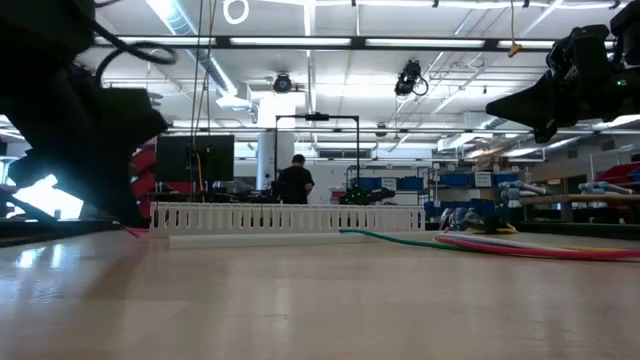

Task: Ziptie cables
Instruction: Prepare the black zip tie

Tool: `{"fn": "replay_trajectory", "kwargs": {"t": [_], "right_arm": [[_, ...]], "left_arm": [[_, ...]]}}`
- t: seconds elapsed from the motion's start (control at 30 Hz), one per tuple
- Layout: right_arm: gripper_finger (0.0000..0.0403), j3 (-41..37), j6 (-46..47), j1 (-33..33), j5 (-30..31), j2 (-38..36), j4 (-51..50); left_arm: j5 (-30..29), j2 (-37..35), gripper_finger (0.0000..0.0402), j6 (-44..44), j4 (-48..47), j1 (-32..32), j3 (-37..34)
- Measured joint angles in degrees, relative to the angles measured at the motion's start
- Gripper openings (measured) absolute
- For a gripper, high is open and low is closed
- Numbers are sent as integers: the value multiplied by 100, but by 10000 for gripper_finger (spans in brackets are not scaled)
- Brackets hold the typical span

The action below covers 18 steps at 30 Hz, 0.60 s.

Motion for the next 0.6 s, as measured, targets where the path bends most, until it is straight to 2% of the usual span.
{"fn": "replay_trajectory", "kwargs": {"t": [0.23, 0.33, 0.47, 0.6], "right_arm": [[4, 2, -2, 2, 0, 0, 2], [4, 2, 0, 0, 0, 0, 2], [4, 0, 0, 2, 0, -1, 2], [4, 2, -2, 2, 0, 0, 2]], "left_arm": [[-884, -452, 0, 827, 426, -182, 15], [-1158, -542, 0, 1437, 793, -173, 15], [-1251, -541, 0, 2201, 1426, -45, 1], [-1225, -541, 0, 2926, 2540, 252, -346]]}}
